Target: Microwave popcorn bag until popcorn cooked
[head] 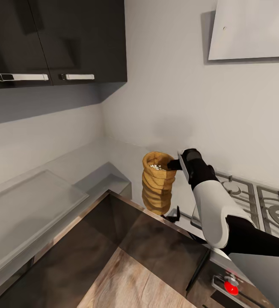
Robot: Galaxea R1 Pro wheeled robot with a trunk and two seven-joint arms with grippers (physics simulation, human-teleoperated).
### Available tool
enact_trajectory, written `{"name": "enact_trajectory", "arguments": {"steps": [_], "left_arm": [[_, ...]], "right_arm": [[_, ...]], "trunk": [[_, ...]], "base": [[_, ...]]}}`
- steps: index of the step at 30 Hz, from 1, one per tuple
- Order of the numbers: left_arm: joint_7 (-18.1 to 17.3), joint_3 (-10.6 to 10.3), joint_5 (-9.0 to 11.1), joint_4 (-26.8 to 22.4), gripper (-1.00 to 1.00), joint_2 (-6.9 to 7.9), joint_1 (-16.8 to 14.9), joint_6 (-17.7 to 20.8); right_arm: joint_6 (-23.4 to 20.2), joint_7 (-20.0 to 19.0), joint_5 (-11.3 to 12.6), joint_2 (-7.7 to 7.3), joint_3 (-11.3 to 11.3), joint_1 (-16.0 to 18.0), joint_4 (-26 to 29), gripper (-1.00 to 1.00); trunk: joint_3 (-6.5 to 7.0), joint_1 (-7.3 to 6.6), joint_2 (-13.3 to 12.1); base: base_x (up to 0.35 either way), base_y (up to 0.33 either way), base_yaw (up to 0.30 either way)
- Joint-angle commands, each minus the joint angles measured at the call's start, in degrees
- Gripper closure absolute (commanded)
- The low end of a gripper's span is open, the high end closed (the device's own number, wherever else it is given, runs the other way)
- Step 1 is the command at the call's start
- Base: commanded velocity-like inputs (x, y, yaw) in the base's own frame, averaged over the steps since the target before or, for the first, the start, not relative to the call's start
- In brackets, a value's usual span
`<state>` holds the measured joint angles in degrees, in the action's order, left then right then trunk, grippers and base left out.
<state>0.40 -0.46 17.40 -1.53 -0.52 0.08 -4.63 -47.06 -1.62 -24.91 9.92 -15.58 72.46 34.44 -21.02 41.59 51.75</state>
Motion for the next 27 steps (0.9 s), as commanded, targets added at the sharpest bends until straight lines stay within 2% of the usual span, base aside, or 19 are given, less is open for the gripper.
{"name": "enact_trajectory", "arguments": {"steps": [1, 27], "left_arm": [[0.0, -0.1, 0.3, -0.1, -1.00, -0.01, 0.0, -0.1], [0.0, -0.2, 0.3, -0.1, -1.00, 0.04, 0.0, -0.1]], "right_arm": [[-0.2, -0.2, -0.3, 0.08, -0.4, 0.0, 0.0, -1.00], [0.0, -0.3, -0.1, 0.08, -0.7, 0.0, -1.5, -1.00]], "trunk": [[-0.06, 0.01, 0.0], [-0.06, 0.01, 0.0]], "base": [[0.000, 0.000, 0.000], [0.023, 0.000, 0.000]]}}
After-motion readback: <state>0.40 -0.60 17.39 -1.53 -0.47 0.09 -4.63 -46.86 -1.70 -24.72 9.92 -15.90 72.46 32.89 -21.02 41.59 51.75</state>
